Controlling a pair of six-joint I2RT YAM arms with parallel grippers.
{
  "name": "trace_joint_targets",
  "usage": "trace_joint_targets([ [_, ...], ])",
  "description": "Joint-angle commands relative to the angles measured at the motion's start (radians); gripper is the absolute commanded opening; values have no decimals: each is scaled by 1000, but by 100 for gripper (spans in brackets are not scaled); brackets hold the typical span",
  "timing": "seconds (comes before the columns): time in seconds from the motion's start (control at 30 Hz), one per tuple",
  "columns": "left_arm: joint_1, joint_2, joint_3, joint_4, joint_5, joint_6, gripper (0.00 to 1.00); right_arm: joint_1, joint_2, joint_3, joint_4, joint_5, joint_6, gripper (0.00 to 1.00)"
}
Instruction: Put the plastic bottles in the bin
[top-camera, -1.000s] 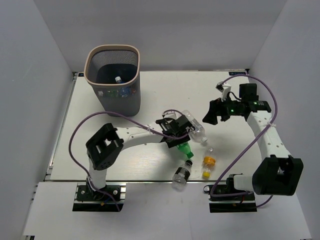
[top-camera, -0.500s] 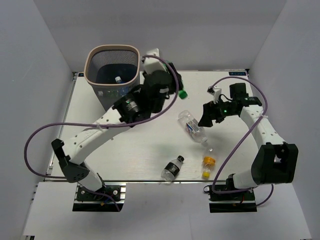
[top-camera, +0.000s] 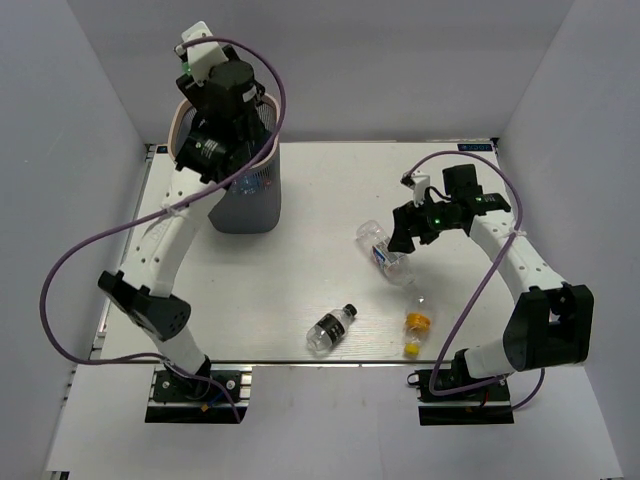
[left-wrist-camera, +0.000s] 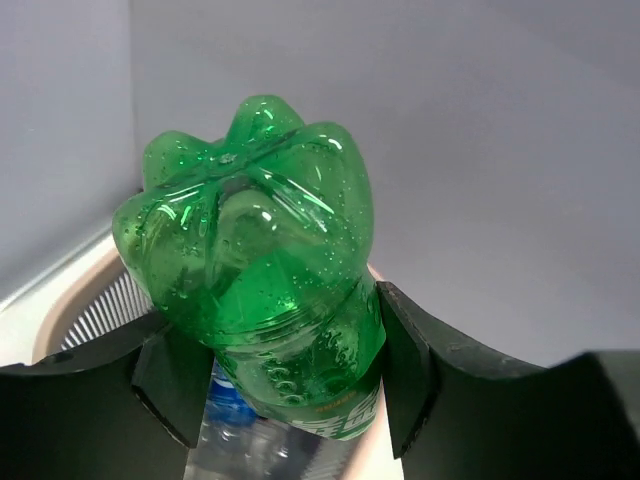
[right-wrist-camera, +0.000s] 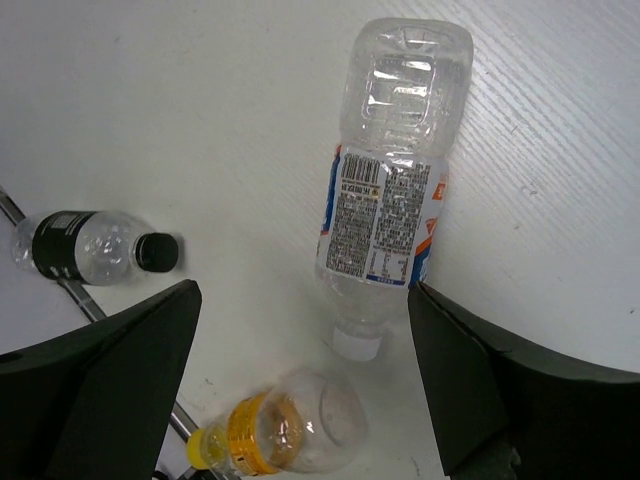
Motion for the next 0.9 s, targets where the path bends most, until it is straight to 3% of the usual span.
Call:
trace_joint_targets([
  [0.0, 90, 59, 60, -112, 29, 1, 33, 26, -29, 5, 65, 53, 31, 90],
  [0.07, 126, 82, 60, -167, 80, -43, 53, 42, -44, -9, 91, 84, 23, 90],
  [0.1, 157, 82, 60, -186, 98, -60, 79, 46, -41, -13, 97, 90, 22, 90],
  [0.2, 180, 94, 60, -226, 186, -84, 100, 62, -17, -9, 104, 119, 9, 90],
  [0.3, 191, 94, 60, -214, 272, -35, 100, 82, 19, 5, 108, 138, 0, 90],
  [0.4, 160, 38, -1, -94, 481, 108, 100, 101, 71, 11, 143, 184, 3, 90],
  [0.43, 149, 16, -24, -62, 732, 189, 100, 107, 80, 14, 143, 198, 2, 90],
  [0.53, 126, -68, -85, -43, 1059, 231, 100, 122, 138, 31, 159, 225, -3, 90],
  [0.63, 89, -114, -133, -127, 1230, 210, 100, 138, 189, 37, 200, 253, -6, 90],
  [0.8, 16, -280, -482, -105, 1404, 156, 100, 158, 263, 56, 229, 290, -11, 90],
  [0.87, -3, -356, -638, -105, 1404, 119, 100, 167, 296, 66, 226, 297, -15, 90],
])
